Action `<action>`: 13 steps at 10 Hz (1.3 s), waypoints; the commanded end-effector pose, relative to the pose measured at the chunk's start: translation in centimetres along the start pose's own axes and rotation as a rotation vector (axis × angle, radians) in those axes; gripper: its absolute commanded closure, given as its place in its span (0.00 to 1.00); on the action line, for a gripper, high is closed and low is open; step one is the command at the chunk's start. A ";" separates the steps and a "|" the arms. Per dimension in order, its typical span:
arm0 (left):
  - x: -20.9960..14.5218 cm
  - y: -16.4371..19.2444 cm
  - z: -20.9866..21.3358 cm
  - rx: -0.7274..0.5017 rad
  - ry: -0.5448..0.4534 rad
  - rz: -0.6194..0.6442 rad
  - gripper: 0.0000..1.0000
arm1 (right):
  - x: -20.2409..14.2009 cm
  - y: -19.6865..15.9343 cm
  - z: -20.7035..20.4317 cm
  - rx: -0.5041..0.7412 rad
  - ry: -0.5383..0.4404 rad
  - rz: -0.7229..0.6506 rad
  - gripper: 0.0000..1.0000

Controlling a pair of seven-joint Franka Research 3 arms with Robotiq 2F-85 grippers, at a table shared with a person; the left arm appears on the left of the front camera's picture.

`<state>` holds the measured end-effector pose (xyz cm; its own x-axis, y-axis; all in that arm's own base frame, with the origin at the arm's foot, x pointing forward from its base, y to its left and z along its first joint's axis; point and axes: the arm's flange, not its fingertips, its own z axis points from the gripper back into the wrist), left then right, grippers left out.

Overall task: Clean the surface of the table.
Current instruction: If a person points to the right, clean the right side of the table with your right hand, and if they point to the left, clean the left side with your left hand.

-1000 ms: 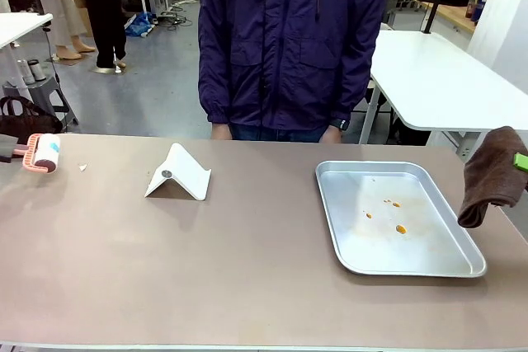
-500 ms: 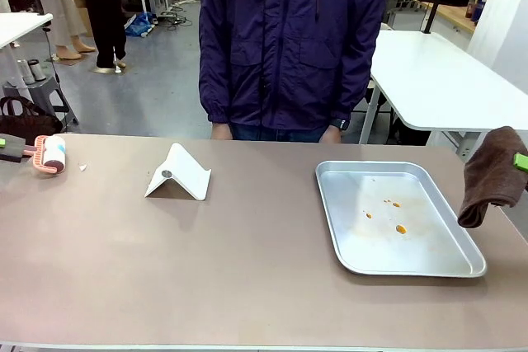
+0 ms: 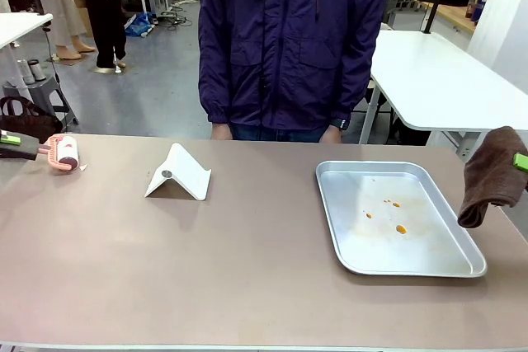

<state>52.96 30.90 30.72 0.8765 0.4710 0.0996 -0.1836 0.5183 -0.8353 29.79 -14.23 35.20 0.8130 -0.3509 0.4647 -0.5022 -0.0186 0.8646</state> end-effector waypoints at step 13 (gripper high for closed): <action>-1.9 -8.2 -2.2 -0.139 -0.044 -0.122 0.78 | 0.2 0.6 -0.1 0.013 0.003 -0.019 1.00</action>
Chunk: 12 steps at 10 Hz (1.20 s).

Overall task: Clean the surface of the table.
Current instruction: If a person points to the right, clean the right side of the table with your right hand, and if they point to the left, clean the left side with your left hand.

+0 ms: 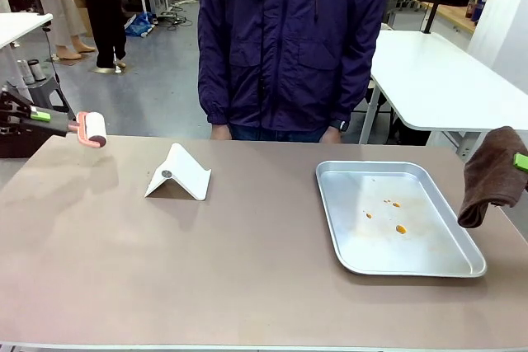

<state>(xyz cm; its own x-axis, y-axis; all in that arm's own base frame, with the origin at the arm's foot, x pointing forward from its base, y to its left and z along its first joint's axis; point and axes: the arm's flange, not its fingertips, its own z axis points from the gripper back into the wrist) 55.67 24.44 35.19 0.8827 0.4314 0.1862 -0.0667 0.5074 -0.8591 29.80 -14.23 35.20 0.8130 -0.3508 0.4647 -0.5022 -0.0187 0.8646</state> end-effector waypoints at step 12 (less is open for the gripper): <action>-22.3 -1.6 15.0 -0.347 0.449 -0.087 0.78 | 0.2 0.6 -0.1 0.013 0.003 -0.019 1.00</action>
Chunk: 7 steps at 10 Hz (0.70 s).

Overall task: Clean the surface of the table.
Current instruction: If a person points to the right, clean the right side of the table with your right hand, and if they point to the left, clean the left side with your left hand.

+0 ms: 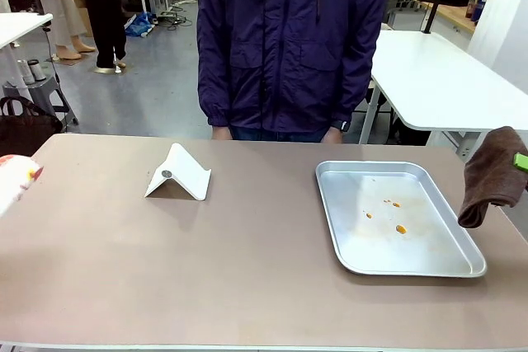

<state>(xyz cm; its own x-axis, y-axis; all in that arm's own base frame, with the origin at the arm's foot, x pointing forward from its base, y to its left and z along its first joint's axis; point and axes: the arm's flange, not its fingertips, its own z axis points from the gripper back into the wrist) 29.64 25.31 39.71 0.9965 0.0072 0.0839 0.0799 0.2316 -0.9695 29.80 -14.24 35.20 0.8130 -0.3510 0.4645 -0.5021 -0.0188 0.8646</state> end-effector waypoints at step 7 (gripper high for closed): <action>1.0 -0.3 0.2 0.004 -0.033 -0.009 0.78 | 0.1 0.6 -0.1 0.013 0.003 -0.019 1.00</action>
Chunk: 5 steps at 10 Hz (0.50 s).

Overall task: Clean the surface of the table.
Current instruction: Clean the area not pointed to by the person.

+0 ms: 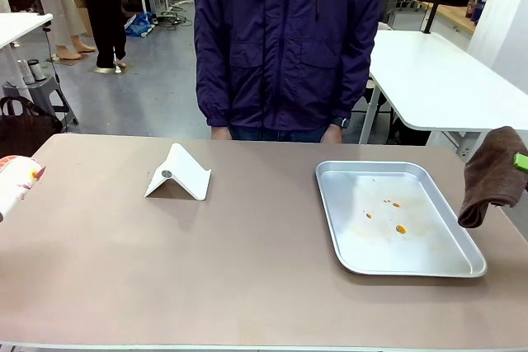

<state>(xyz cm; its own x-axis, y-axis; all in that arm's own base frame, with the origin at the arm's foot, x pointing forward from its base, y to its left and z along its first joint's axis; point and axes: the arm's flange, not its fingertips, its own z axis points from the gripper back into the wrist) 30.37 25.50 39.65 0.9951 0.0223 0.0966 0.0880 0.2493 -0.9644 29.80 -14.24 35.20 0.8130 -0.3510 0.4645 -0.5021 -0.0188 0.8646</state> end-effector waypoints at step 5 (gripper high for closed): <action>0.3 -0.4 0.1 -0.014 -0.015 0.000 0.78 | 0.1 0.6 -0.1 0.013 0.003 -0.019 1.00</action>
<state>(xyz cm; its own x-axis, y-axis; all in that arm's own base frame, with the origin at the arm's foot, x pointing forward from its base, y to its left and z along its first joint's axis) 30.37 25.50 39.65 0.9951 0.0223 0.0966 0.0880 0.2493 -0.9644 29.80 -14.24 35.20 0.8130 -0.3510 0.4645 -0.5021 -0.0187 0.8646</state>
